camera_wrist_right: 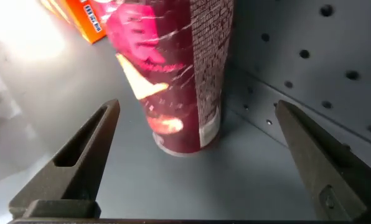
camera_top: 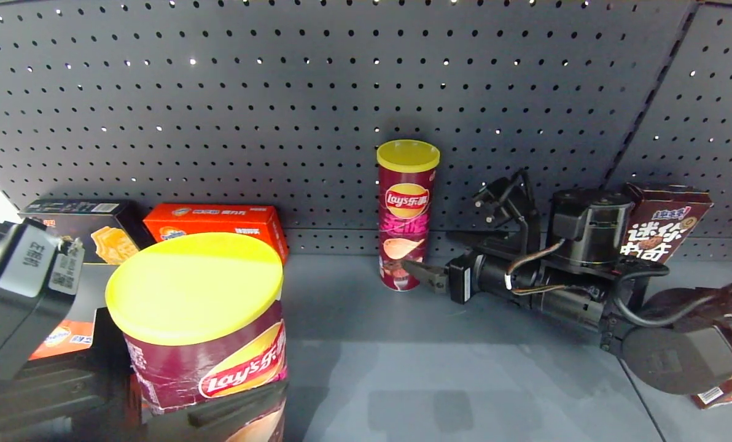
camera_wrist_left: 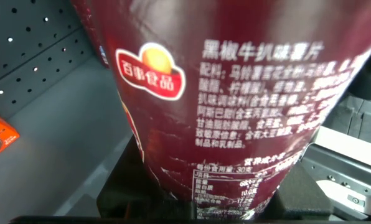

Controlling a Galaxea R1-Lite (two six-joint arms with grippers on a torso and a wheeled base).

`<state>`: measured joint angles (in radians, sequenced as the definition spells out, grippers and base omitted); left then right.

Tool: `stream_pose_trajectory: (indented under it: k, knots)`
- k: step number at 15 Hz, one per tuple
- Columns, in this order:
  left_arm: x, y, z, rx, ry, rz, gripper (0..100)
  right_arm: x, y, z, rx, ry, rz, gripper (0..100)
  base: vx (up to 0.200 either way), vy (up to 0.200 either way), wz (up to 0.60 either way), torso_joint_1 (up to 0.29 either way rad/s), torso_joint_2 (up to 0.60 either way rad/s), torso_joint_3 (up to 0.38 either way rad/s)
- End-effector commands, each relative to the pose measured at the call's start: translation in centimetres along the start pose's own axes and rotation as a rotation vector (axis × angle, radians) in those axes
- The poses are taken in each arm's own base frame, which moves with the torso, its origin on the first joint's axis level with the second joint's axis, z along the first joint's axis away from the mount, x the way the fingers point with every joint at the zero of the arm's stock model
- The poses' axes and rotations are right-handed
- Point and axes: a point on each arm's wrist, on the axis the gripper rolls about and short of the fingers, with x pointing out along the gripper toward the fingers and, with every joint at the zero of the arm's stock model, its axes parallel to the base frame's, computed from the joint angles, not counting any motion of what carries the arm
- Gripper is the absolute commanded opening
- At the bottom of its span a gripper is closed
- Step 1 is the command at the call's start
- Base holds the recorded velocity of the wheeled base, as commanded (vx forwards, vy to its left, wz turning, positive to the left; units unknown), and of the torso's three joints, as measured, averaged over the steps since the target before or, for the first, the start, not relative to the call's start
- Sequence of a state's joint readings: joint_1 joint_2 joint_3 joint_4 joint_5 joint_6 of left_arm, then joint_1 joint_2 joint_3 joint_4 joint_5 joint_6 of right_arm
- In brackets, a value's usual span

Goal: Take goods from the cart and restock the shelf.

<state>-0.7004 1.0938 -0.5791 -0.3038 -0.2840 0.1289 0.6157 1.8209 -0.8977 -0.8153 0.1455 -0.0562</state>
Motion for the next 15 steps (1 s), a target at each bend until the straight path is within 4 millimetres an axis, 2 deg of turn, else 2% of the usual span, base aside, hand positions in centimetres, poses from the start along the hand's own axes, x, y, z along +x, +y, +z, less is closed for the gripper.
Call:
stream_pose_trajectory:
  k: [1, 11, 15]
  knots:
    - [0.0, 0.0, 0.0, -0.001, 0.002, -0.001, 0, 1.3, 0.0, -0.8, 0.002, 0.017, 0.01, 100, 0.0, 0.0, 0.0, 0.0, 0.0, 0.0]
    - [0.0, 0.0, -0.2, -0.004, 0.007, 0.002, 0, 4.2, -0.4, -1.2, 0.002, -0.003, 0.012, 100, 0.0, 0.0, 0.0, 0.0, 0.0, 0.0]
    - [-0.1, 0.2, -0.3, -0.007, 0.009, 0.014, 0, 4.4, -0.5, -1.1, 0.003, -0.007, 0.016, 100, 0.0, 0.0, 0.0, 0.0, 0.0, 0.0]
